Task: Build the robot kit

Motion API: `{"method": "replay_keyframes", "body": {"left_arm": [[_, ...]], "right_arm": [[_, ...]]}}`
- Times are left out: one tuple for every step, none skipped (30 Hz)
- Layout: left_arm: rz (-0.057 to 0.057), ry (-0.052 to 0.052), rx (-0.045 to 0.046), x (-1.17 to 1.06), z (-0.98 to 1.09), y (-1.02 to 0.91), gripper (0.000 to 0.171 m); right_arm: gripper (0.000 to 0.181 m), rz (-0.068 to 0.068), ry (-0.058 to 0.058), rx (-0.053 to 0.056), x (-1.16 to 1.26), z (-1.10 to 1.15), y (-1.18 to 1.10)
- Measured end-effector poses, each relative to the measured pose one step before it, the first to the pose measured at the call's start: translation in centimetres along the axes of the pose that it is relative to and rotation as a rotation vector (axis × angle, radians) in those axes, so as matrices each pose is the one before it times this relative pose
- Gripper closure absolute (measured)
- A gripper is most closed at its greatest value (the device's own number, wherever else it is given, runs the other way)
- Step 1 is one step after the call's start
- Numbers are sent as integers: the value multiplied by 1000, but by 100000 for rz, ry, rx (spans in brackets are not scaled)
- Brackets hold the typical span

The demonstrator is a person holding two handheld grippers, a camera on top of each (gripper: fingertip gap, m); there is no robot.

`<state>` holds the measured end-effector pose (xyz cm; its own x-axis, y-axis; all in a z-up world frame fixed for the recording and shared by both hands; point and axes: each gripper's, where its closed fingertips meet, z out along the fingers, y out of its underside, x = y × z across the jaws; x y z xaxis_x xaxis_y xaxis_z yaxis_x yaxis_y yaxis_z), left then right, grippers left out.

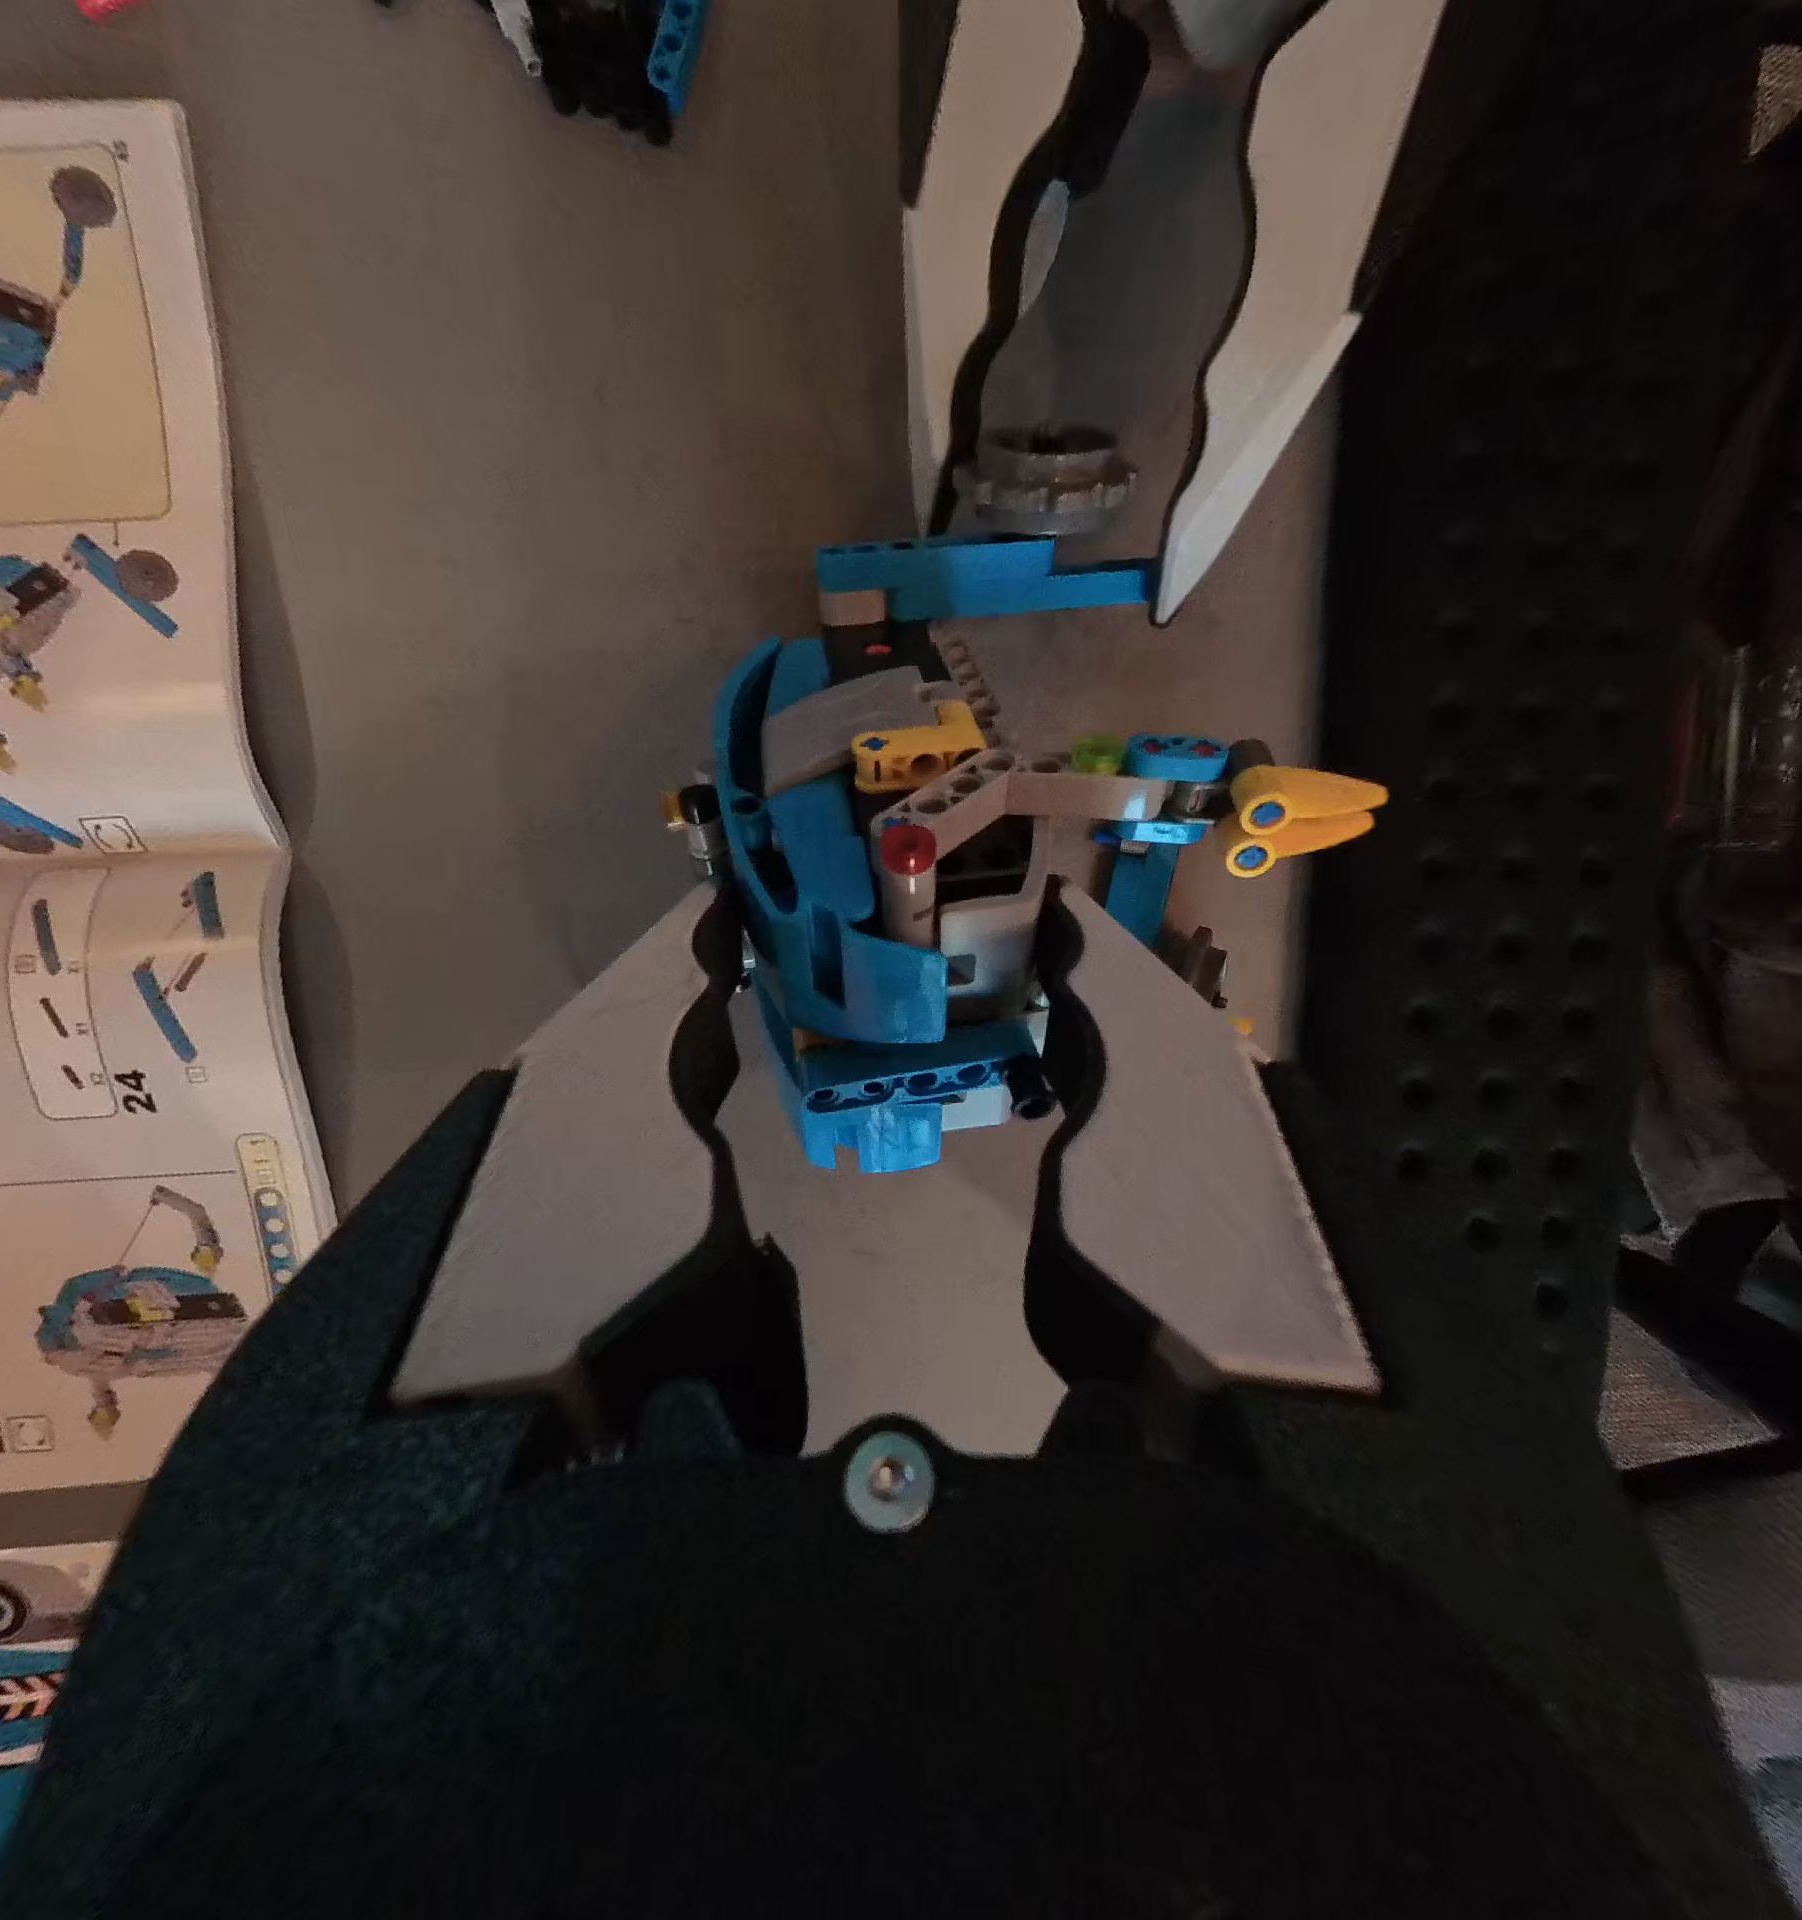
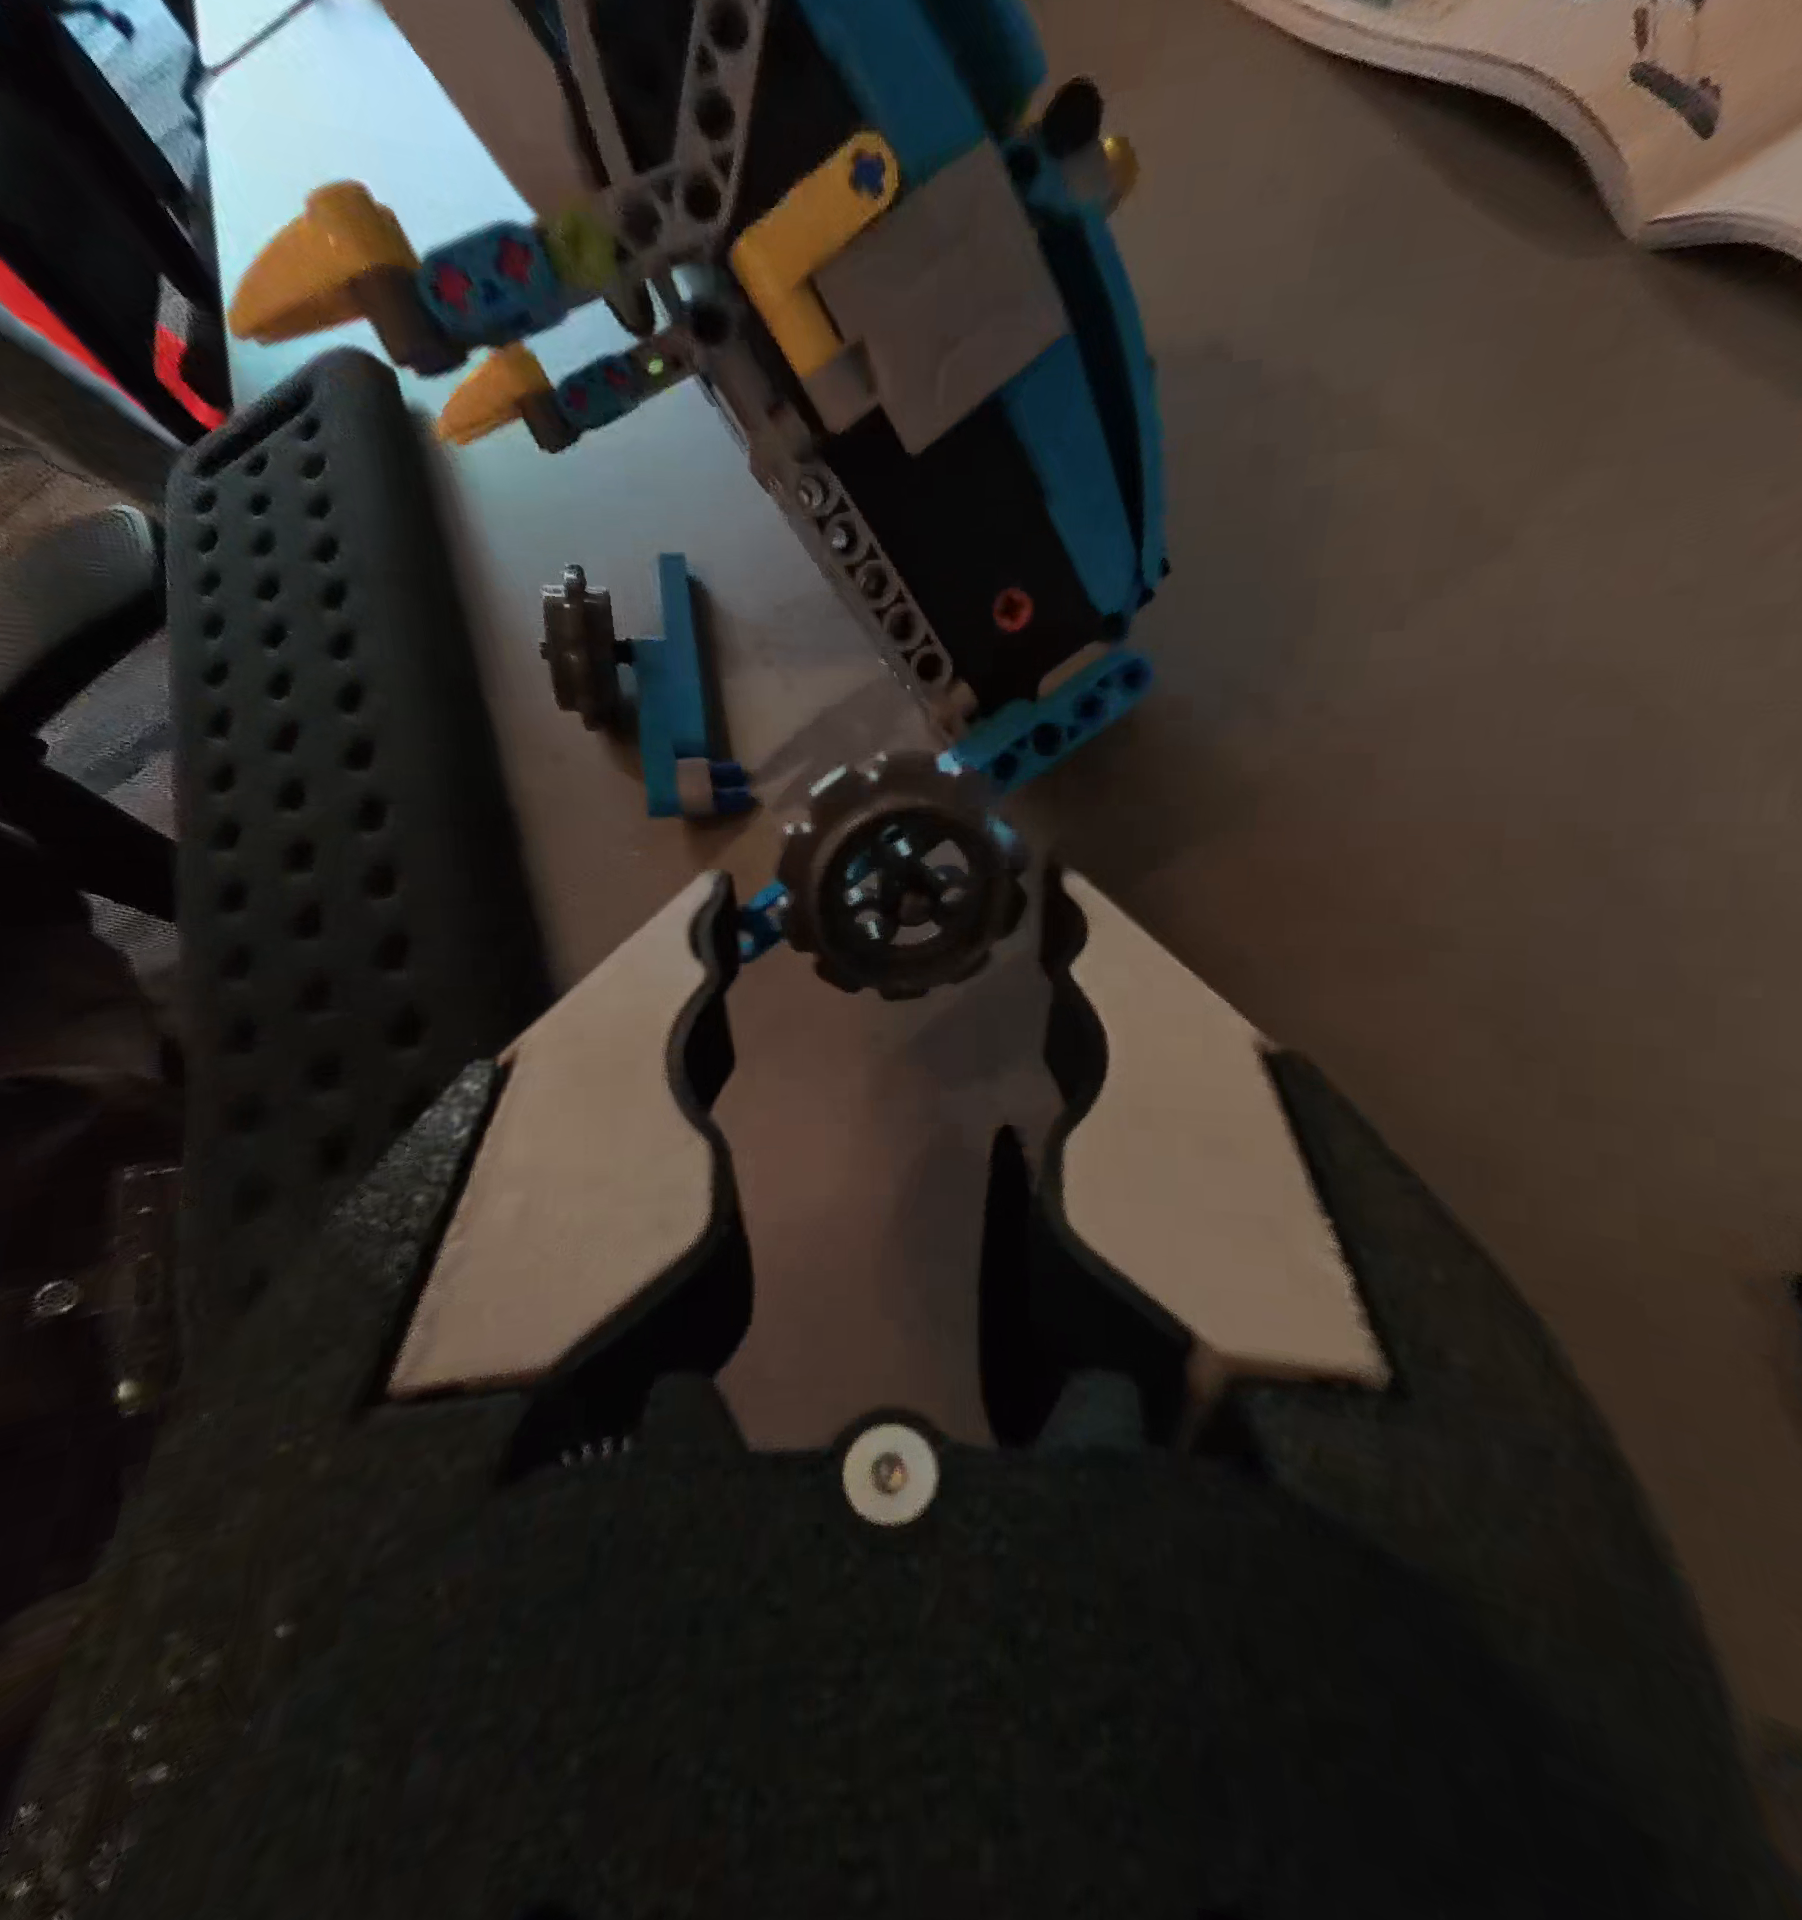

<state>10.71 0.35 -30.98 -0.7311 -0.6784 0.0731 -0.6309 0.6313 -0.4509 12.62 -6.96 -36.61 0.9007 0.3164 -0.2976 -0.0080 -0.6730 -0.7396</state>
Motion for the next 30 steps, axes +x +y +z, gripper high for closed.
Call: {"method": "replay_keyframes", "body": {"left_arm": [[9,617,-88,-30,21,-17,115],[-348,731,-123,-47,23,-54,114],[63,835,241,-46,37,-127,114],[528,897,538,-40,52,-220,114],[385,909,661,-47,84,-286,114],[236,873,509,-34,114,-340,114],[190,892,201,-41,130,-347,114],[441,895,-104,-16,147,-344,114],[534,858,-282,-8,165,-352,114],[387,772,-406,-3,178,-355,114],[459,657,-1065,-21,166,-309,114],[414,692,-1866,-52,137,-211,114],[107,795,-2115,-58,123,-177,114],[-332,955,-2220,-98,124,-195,114],[-775,1059,-2314,-129,148,-246,114],[-1277,1098,-2664,-168,140,-277,114],[-1410,930,-3071,-202,109,-217,114],[-1593,685,-2887,-194,102,-192,114],[-1887,767,-2353,-163,99,-213,114],[-1906,901,-1852,-106,91,-210,114],[-1679,974,-1690,-57,68,-149,114],[-1090,898,-1887,-18,75,-118,114],[-654,426,-2135,-39,48,-91,114],[-757,27,-2193,-31,27,-127,114],[-481,-495,-1767,-9,42,-157,114],[431,-1164,-1181,33,67,-166,114],[1089,-1527,-972,79,76,-86,114],[1227,-1870,-803,62,56,-12,114],[1244,-2155,-375,34,55,40,114],[1069,-2008,114,5,47,51,114]], "right_arm": [[127,-123,-963,1089,-185,-69,-160],[128,-30,1015,-454,113,-93,3],[128,-680,949,-1677,89,59,206],[127,-269,-334,-418,-122,99,111],[127,-99,12,-588,-51,91,212],[127,-444,395,-1333,72,41,309],[127,-510,246,-815,114,43,258],[127,920,26,-1113,132,109,276],[127,1502,-708,-1330,17,152,280],[127,-49,-14,-1070,67,161,258],[128,-1004,500,56,55,61,60],[128,-1279,815,-391,20,26,48],[128,-1069,654,160,33,56,-15],[128,-303,143,536,30,20,-26],[129,352,-301,982,52,0,-59],[129,212,-596,1311,43,3,-70],[128,-253,-708,923,42,-64,-17],[126,879,18,854,183,-173,-47],[124,183,271,2241,224,-362,-272],[121,-465,881,2981,281,-498,-384],[120,106,2226,3785,518,-587,-503],[121,835,2319,3946,612,-618,-508],[121,1532,1598,4170,564,-585,-546],[121,1966,763,4225,477,-541,-584],[121,2423,0,4005,372,-446,-597],[121,2852,-1002,3222,209,-336,-501],[120,2952,-1591,2123,90,-207,-322],[120,2547,-1573,985,38,-82,-97],[120,1785,-608,-137,94,-16,87],[120,554,214,-761,102,43,201]]}}
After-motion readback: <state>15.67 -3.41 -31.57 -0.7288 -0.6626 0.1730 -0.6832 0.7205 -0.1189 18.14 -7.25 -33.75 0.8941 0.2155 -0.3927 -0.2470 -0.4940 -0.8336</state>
